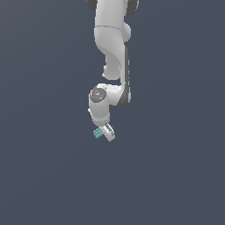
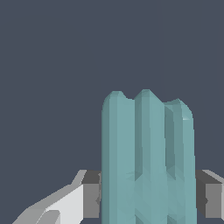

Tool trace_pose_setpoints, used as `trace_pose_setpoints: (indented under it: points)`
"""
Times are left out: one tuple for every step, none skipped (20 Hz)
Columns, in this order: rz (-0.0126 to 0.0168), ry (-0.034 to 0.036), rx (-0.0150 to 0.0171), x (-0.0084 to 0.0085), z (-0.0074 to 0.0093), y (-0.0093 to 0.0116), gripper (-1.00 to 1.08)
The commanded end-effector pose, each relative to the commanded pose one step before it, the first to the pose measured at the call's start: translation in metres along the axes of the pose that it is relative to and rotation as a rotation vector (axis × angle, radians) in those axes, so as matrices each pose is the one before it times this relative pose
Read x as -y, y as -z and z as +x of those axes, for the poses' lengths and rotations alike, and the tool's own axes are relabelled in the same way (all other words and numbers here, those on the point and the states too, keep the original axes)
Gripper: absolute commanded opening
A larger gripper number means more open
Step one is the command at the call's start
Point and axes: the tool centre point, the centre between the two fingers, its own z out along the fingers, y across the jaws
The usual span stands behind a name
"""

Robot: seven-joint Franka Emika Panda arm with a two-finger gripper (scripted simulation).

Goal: Pick up the object and move it to a goal position.

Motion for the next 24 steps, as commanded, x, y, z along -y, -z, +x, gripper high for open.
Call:
trace_pose_setpoints:
  points:
    - [0.00003,0.00016,0.00006,0.00007,0.00016,0.00000,-1.00]
    - [0.00000,0.00000,0.00000,0.00011,0.00072,0.00018,-1.00]
    - [0.00000,0.00000,0.00000,0.00018,0.00120,0.00029,-1.00]
    - [0.00000,0.00000,0.00000,0.00025,0.00167,0.00041,-1.00]
    - [0.00000,0.00000,0.00000,0.00032,0.00214,0.00052,-1.00]
    - [0.00000,0.00000,0.00000,0.00039,0.00260,0.00063,-1.00]
    - [0.00000,0.00000,0.00000,0.00045,0.00304,0.00074,-1.00]
    - [0.00000,0.00000,0.00000,0.00052,0.00348,0.00084,-1.00]
    - [0.00000,0.00000,0.00000,0.00059,0.00390,0.00094,-1.00]
    - [0.00000,0.00000,0.00000,0.00065,0.00430,0.00104,-1.00]
    - [-0.00044,0.00047,-0.00025,0.00091,0.00447,0.00104,-1.00]
    - [0.00000,0.00000,0.00000,0.00078,0.00505,0.00122,-1.00]
    - [0.00000,0.00000,0.00000,0.00084,0.00540,0.00130,-1.00]
    - [0.00000,0.00000,0.00000,0.00090,0.00573,0.00137,-1.00]
    - [0.00000,0.00000,0.00000,0.00096,0.00604,0.00145,-1.00]
    - [0.00000,0.00000,0.00000,0.00102,0.00633,0.00151,-1.00]
    - [-0.00027,0.00040,-0.00007,0.00126,0.00641,0.00148,-1.00]
    - [0.00000,0.00000,0.00000,0.00113,0.00684,0.00162,-1.00]
    - [0.00000,0.00000,0.00000,0.00118,0.00706,0.00167,-1.00]
    - [0.00000,0.00000,0.00000,0.00122,0.00720,0.00170,-1.00]
    - [-0.00022,0.00044,0.00003,0.00142,0.00686,0.00155,-1.00]
    - [0.00000,0.00000,0.00000,0.00120,0.00688,0.00161,-1.00]
    - [0.00000,0.00000,0.00000,0.00118,0.00671,0.00157,-1.00]
    - [0.00000,0.00000,0.00000,0.00117,0.00654,0.00152,-1.00]
